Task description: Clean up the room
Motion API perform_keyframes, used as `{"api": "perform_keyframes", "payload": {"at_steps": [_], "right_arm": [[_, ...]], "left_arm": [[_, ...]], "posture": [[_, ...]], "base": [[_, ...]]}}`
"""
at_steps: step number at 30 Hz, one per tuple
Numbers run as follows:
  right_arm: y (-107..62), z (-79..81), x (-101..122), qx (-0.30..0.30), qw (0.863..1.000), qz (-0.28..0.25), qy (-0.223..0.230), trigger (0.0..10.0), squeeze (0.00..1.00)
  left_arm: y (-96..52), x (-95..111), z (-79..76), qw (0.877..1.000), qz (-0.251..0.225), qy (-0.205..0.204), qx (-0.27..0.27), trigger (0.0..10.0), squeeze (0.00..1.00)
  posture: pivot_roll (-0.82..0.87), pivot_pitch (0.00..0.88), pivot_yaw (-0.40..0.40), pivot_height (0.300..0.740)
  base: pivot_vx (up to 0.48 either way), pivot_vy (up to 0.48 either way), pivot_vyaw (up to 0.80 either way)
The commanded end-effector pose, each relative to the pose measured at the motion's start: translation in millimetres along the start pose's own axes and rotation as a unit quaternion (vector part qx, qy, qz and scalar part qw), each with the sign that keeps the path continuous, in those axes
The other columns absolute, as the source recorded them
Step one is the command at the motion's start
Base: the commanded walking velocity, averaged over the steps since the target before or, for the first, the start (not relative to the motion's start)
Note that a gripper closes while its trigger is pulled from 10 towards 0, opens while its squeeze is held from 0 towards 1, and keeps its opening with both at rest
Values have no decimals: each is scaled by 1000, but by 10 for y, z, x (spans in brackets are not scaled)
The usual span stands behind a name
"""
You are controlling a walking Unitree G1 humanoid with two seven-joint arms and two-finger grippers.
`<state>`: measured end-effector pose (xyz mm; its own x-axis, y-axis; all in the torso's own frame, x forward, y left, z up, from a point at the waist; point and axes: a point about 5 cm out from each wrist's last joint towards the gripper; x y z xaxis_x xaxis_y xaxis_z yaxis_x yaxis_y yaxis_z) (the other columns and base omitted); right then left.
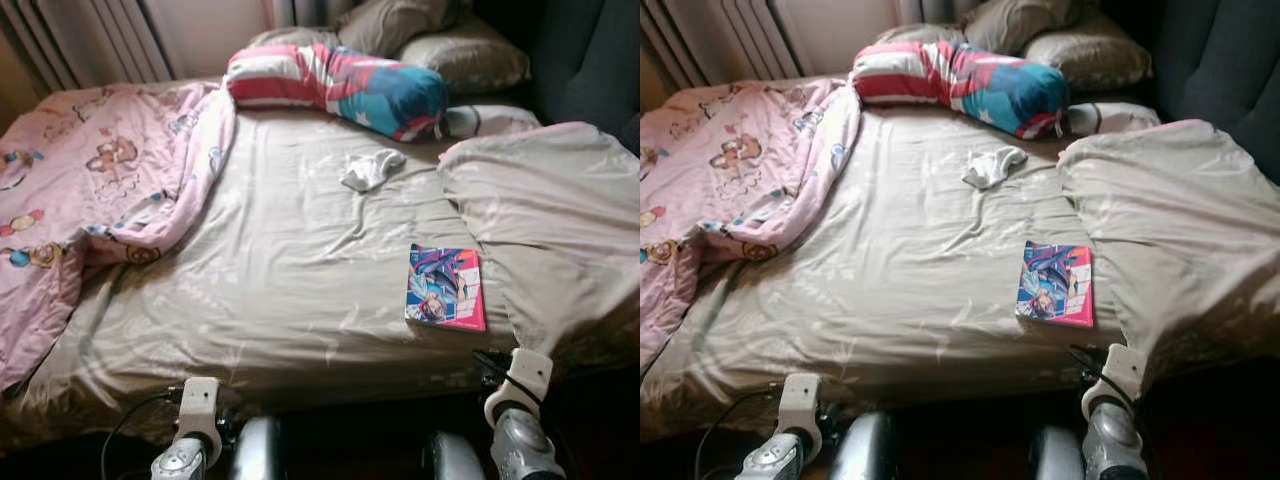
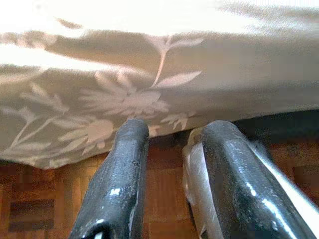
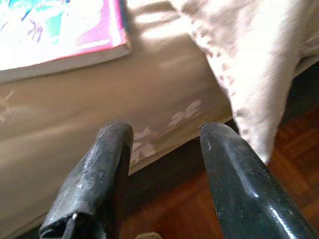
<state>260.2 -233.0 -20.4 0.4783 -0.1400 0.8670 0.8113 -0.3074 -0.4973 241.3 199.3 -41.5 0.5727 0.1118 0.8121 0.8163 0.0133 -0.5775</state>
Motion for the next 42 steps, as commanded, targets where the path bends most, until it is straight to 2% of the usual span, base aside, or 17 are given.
{"api": "perform_keyframes", "payload": {"at_steps": [1,6,12,14,16,17,20,23,32,34,42], "right_arm": [[7,61,51,11,1000,-16,6,10000,0],[13,131,244,43,995,-89,-21,10000,0],[12,158,327,51,992,-117,-24,10000,0],[7,192,325,59,991,-118,-26,10000,0],[-1,211,321,63,990,-123,-25,10000,0],[-1,211,321,63,990,-123,-25,10000,0],[-23,227,254,71,990,-116,-27,10000,0],[-38,228,174,71,992,-99,-32,10000,0],[-52,202,89,61,994,-80,-29,10000,0],[-47,185,71,51,995,-70,-42,10000,0],[-38,169,102,42,996,-76,-38,10000,0]], "left_arm": [[-20,-22,68,1000,2,-3,7,10000,0],[-10,9,70,1000,-1,-2,7,10000,0],[-1,37,53,1000,-8,3,5,10000,0],[7,94,56,1000,-25,6,7,10000,0],[35,295,43,997,-78,11,6,10000,0],[35,295,43,997,-78,11,6,10000,0],[53,604,-3,987,-159,2,-7,10000,0],[49,665,-56,984,-179,6,-18,10000,0],[47,656,-115,982,-184,8,-31,10000,0],[47,648,-120,983,-182,10,-32,10000,0],[41,675,-148,980,-192,14,-42,10000,0]], "posture": [[-5,103,84,607],[-12,97,86,607],[-20,89,87,607],[-26,86,86,607],[-29,85,85,607],[-29,85,85,607],[-22,81,81,607],[-20,78,78,607],[-25,73,78,607],[-27,72,80,607],[-21,75,85,607]], "base": [[0,0,0],[0,0,0],[0,0,453],[0,0,0],[0,0,0],[0,0,0],[0,0,0],[0,0,0],[0,0,0],[246,0,0],[283,0,0]]}}
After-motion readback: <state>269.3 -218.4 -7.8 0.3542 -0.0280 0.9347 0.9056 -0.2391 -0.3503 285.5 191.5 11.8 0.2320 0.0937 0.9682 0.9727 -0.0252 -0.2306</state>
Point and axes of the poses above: a point about 5 cm out from each wrist's last joint towards the gripper, its own y axis pointing out of the wrist towards the gripper, its own x axis along the axis of the wrist's last joint, z = x × y, and after that the axes turned 7 degrees about -y, right-handed
